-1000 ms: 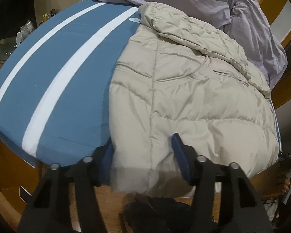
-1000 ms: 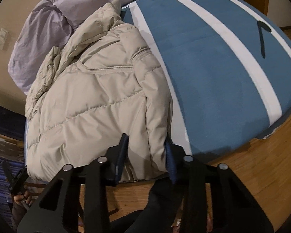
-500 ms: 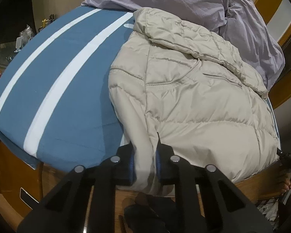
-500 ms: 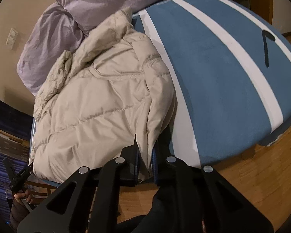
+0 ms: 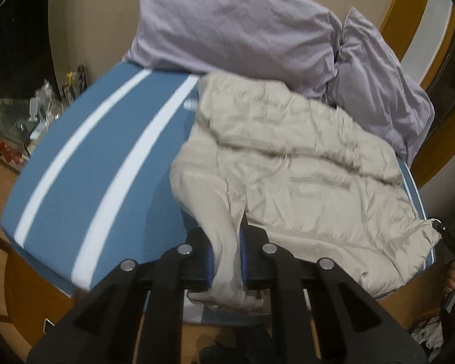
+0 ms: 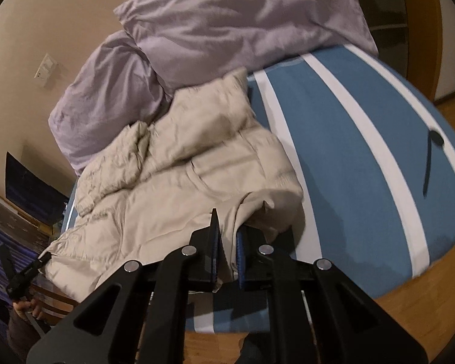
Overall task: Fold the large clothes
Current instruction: 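Grasp the jacket hem with both grippers, then lift the hem with both grippers and fold it toward the collar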
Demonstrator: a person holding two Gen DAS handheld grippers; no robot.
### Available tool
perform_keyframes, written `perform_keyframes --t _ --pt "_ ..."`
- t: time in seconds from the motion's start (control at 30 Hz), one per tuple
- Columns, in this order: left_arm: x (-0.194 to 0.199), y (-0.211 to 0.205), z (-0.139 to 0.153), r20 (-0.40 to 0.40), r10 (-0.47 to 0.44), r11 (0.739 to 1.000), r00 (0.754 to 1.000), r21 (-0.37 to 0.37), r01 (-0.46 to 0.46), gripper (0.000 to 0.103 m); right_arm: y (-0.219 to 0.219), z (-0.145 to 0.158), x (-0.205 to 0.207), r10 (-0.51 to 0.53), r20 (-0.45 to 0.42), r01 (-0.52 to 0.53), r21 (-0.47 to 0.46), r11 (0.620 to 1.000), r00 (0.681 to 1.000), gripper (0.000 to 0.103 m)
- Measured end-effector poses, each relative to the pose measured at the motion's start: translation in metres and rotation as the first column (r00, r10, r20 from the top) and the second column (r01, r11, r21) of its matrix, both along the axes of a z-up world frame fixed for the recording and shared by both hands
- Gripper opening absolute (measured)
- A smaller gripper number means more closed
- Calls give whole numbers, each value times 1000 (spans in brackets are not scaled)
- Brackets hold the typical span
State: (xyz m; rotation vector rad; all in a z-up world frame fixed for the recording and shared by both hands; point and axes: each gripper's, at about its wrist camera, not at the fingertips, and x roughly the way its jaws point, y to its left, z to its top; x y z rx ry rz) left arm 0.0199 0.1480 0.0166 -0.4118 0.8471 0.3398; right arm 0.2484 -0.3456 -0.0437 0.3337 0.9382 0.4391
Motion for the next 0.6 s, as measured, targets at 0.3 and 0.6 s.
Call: perform_keyframes --t 0.3,0.6 --pt "54 19 46 64 32 998 997 54 -36 14 28 42 58 22 93 -21 -13 1000 995 10" --pt "123 40 70 75 103 989 992 100 -110 14 57 64 143 82 138 -78 -34 996 987 10"
